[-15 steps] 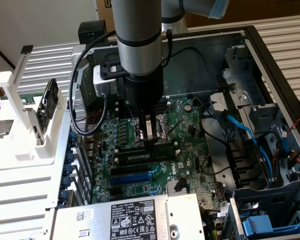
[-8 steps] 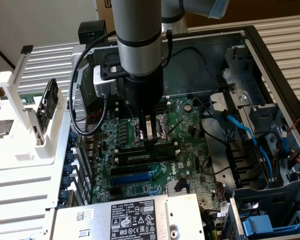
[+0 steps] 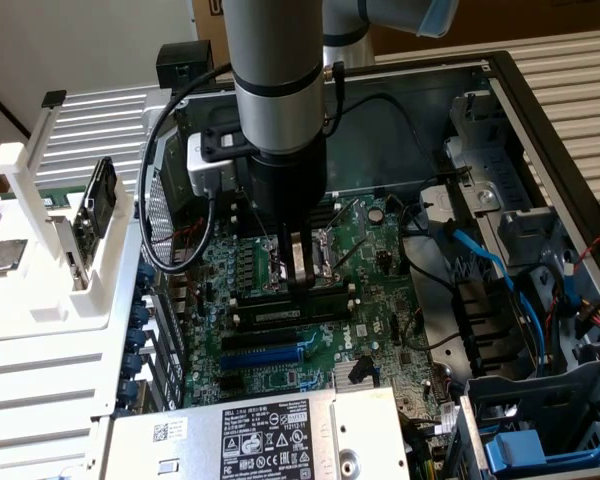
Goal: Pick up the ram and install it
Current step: 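Press down the ram until it locks into place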
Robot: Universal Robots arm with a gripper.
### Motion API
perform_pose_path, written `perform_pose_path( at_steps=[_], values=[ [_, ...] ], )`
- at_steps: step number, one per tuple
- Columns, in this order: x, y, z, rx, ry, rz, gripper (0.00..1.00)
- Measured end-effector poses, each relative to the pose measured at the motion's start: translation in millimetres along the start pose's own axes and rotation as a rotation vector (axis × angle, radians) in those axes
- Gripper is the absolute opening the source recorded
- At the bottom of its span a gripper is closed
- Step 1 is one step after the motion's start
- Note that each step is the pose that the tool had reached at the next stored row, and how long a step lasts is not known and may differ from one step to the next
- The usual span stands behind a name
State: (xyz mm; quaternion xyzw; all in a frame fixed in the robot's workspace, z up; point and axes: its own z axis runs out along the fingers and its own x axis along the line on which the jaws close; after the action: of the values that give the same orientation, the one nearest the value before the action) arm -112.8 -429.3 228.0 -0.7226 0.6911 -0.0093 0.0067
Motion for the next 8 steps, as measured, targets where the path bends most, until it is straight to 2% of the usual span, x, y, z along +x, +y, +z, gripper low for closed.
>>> perform_pose_path(
  at_steps=[8],
  values=[
    [0.1,-0.4,-18.7,-0.0003,-0.0014,0.000,0.10]
  ],
)
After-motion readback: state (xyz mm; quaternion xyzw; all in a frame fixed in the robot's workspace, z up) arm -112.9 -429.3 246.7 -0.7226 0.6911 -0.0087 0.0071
